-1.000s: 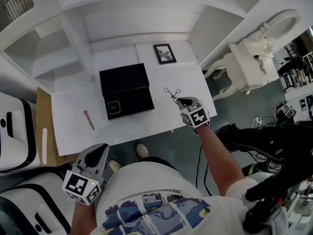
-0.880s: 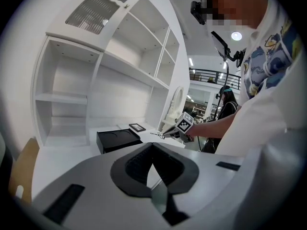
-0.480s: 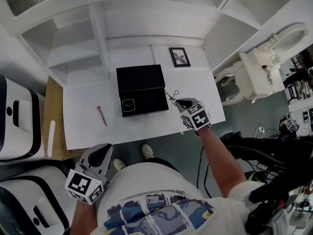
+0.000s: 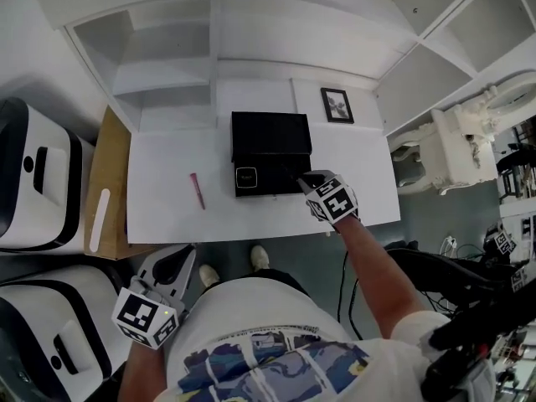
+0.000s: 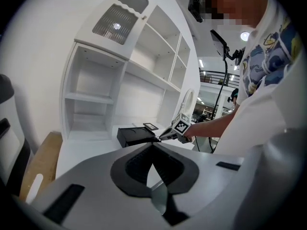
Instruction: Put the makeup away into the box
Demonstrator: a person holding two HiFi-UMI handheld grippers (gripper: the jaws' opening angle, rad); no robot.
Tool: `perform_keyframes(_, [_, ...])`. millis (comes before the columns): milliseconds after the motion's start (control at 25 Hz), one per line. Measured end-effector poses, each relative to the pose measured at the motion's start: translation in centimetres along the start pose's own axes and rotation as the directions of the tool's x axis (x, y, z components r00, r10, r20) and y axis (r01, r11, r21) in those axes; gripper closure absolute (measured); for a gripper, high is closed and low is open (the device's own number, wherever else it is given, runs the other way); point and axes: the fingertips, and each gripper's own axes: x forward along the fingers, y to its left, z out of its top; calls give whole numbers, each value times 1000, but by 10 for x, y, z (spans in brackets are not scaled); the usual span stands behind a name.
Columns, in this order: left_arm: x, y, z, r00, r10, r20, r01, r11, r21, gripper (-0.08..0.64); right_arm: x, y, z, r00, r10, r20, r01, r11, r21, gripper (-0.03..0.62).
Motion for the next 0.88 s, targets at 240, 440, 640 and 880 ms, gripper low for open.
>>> perform_keyframes(240, [-15,16,-5,999,38,-2,-38,999,-22,546,28,12,3,999,22,-39,-23,1000,-18,561])
perform_keyframes(440, [-23,27,-8,998,61,-6,-61,997,-37,546,47,11,0,997,18,-73,-19,1000,-12,561])
perform_keyframes(640, [-28,33,-11,997,77,-9,-77,996,-40,546,67,9,-2,995,11,-103,-12,1000,-10,561])
perform_keyframes(880, [-33,38,-12,995,97,-10,-97,994,-50,546,87,8,-3,990,9,-139,-10,1000,-2,561])
